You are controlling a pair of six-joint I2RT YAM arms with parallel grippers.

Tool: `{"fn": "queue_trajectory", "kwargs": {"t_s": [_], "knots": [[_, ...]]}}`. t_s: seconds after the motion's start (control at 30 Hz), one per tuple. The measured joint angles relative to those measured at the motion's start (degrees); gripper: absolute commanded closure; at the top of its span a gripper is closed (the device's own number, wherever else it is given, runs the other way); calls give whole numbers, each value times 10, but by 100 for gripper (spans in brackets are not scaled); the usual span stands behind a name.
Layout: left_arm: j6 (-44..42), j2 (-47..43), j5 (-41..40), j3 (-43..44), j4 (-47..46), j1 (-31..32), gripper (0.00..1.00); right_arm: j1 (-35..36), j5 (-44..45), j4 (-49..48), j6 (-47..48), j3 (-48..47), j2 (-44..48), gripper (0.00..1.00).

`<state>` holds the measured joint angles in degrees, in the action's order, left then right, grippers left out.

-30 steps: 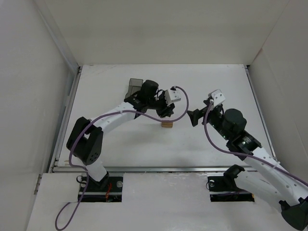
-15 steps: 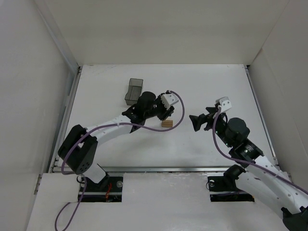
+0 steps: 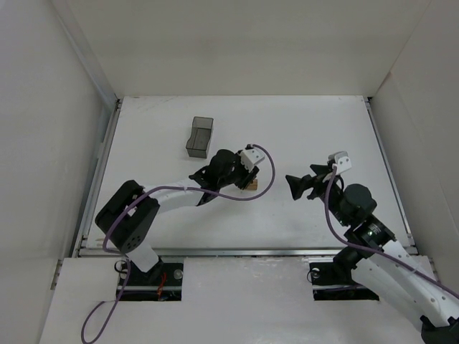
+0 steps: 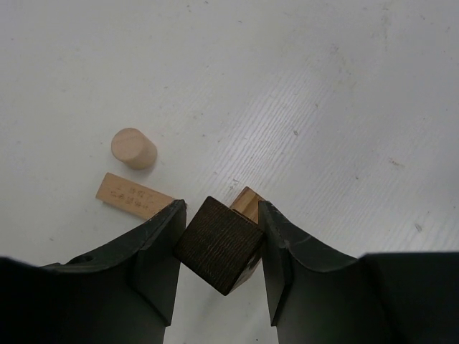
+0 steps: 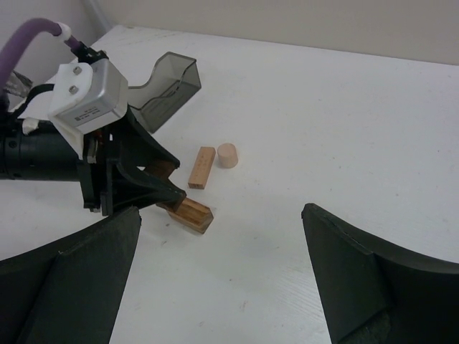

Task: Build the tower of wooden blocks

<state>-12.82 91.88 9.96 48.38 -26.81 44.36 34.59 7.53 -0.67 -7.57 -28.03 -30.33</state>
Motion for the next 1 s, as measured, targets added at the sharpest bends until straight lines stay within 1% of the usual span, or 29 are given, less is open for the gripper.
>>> {"fn": "queue_trajectory", "kwargs": {"t_s": [0.17,0.37,0.57,0.73,1.0], "knots": [[10,13,-14,-3,-23,0,100,0,2,0,-1,9,14,0],[14,21,-14,-35,-69,-1,100,0,5,0,-2,9,14,0],[10,31,-11,-57,-90,-1,100,0,7,0,-2,9,14,0],[3,34,5,-57,-111,-3,100,0,7,0,-2,9,14,0],[-14,53,58,-46,-110,-14,100,0,7,0,-2,9,14,0]]}}
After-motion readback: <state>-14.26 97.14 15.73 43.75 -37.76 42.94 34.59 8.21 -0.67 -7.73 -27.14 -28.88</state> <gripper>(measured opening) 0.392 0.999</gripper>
